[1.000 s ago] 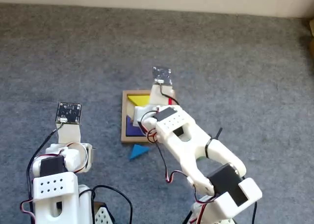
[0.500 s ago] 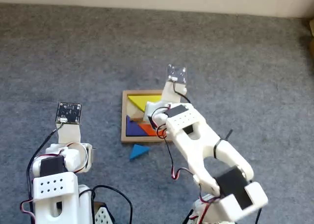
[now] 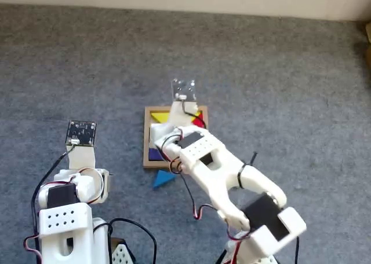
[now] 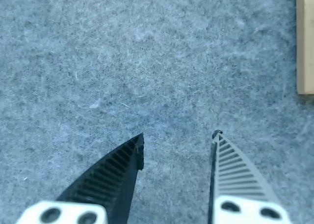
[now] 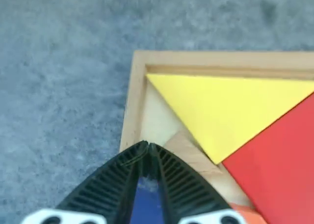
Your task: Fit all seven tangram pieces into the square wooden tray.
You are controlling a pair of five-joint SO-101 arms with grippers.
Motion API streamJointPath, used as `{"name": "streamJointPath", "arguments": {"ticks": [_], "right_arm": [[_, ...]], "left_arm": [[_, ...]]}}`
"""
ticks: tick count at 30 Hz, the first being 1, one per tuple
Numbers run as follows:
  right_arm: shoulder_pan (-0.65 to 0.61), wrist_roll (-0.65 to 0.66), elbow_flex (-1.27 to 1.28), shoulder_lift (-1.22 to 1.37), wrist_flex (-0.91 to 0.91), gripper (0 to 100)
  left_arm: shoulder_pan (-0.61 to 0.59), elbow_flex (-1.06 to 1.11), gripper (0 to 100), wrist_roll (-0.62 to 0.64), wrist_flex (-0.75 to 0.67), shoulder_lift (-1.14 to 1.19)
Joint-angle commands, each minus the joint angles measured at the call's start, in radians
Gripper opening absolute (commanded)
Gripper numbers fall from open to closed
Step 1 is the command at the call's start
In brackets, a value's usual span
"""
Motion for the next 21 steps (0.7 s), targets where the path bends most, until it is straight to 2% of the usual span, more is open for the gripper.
{"name": "streamJointPath", "arguments": {"ticks": [1, 9, 13, 17, 21], "right_arm": [[0.002, 0.051, -0.007, 0.024, -0.018, 0.8], [0.111, 0.054, 0.001, 0.033, -0.016, 0.8], [0.12, 0.06, 0.002, 0.033, -0.015, 0.8], [0.124, 0.14, -0.007, 0.033, 0.058, 0.8], [0.14, 0.14, -0.007, 0.013, 0.102, 0.8]], "left_arm": [[-0.015, -0.002, 22, -0.011, -0.015, -0.01], [-0.015, -0.002, 22, -0.011, -0.015, -0.01], [-0.015, -0.002, 22, -0.011, -0.015, -0.01], [-0.015, -0.002, 22, -0.011, -0.014, -0.01], [-0.015, -0.002, 22, -0.011, -0.014, -0.01]]}}
